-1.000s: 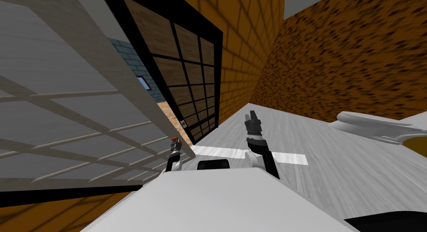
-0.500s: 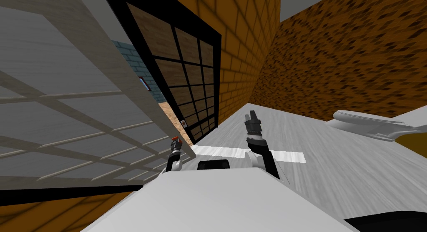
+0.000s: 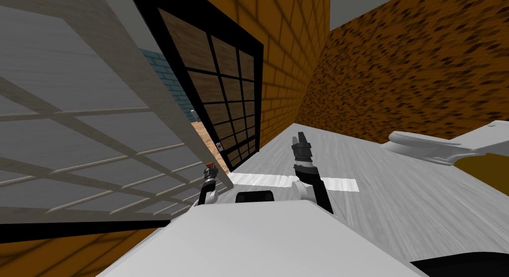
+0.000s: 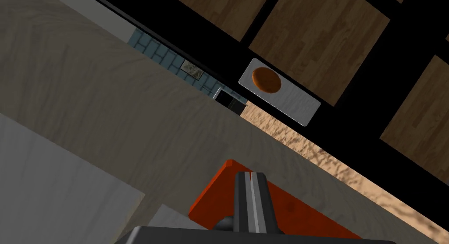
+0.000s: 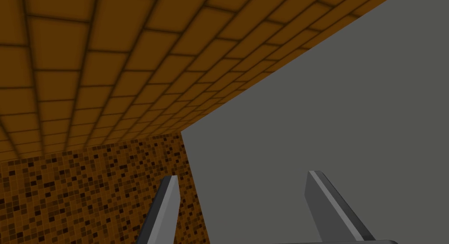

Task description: Pull the door open

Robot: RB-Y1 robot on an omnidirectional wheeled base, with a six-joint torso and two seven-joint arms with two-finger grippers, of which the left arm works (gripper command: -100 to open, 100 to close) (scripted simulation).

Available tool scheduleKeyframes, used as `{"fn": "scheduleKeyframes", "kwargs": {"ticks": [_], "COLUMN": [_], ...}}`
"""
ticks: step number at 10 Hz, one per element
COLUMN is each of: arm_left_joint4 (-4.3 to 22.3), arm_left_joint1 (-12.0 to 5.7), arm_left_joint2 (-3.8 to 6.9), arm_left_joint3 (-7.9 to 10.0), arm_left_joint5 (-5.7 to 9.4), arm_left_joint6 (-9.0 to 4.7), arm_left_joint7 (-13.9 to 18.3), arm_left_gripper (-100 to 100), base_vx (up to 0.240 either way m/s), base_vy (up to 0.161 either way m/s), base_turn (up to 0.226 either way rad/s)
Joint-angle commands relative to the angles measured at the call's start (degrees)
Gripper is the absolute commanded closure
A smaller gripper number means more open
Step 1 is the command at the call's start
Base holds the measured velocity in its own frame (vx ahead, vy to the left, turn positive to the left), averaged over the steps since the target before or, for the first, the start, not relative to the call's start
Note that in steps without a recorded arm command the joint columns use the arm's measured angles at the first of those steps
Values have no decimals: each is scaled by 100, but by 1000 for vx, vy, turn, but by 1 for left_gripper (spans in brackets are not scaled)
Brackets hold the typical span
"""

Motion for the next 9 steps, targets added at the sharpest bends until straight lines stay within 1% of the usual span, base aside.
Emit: {"fn": "scheduleKeyframes", "kwargs": {"ticks": [1, 3, 8, 9], "arm_left_joint4": [-3, -50, -196, -196], "arm_left_joint1": [50, 69, 129, 129], "arm_left_joint2": [6, -7, -50, -50], "arm_left_joint3": [-32, -110, -354, -354], "arm_left_joint5": [108, 247, 678, 678], "arm_left_joint6": [7, 1, -14, -14], "arm_left_joint7": [167, 414, 1228, 1294], "arm_left_gripper": [-100, -100, -100, -100], "base_vx": [-74, -70, -73, -41], "base_vy": [3, 12, 15, 7], "base_turn": [-56, 18, -38, -11]}}
